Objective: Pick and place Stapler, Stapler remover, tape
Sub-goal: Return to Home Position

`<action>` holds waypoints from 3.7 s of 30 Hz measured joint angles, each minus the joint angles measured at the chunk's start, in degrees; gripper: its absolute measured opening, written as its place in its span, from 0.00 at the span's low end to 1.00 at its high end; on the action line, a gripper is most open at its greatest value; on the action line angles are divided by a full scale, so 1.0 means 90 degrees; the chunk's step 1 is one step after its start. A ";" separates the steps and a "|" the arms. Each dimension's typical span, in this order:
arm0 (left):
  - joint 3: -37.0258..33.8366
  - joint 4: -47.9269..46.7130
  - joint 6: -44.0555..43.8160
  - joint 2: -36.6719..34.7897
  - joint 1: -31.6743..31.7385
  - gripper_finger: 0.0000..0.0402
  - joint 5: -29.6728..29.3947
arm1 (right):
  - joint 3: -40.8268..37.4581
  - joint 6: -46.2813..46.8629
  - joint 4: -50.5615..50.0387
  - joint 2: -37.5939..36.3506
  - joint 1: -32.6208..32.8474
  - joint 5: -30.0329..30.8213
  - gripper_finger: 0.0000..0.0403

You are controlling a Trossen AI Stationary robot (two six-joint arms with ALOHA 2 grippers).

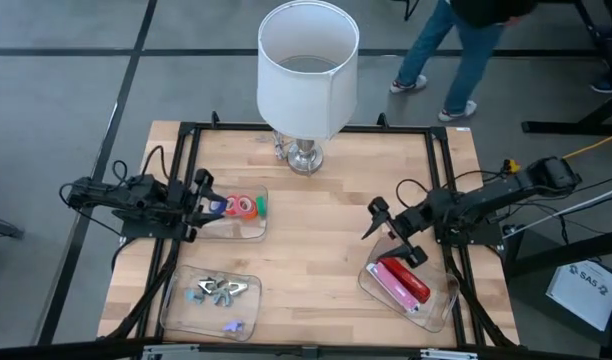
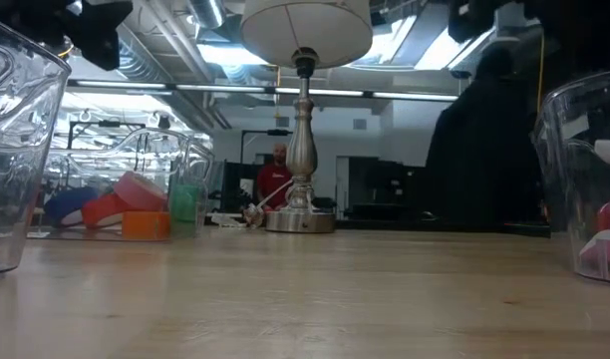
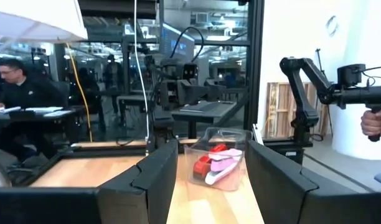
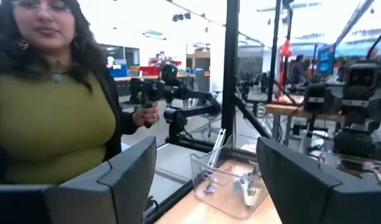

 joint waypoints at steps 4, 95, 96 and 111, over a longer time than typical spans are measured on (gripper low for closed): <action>-0.0079 0.0064 -0.0133 -0.0002 0.0000 0.46 0.0005 | -0.0413 -0.0004 0.0598 -0.0010 -0.0168 -0.0040 0.69; -0.0834 -0.0139 -0.0431 -0.0005 -0.0007 0.46 -0.0326 | -0.1906 0.1612 -0.1537 -0.3309 -0.4038 -0.1247 0.69; -0.0834 -0.0140 -0.0434 -0.0005 -0.0007 0.46 -0.0326 | -0.1906 0.1610 -0.1646 -0.3394 -0.3910 -0.1096 0.69; -0.0829 -0.0153 -0.0380 -0.0005 -0.0007 0.46 -0.0323 | -0.1906 0.1338 -0.2271 -0.3706 -0.1379 0.2267 0.69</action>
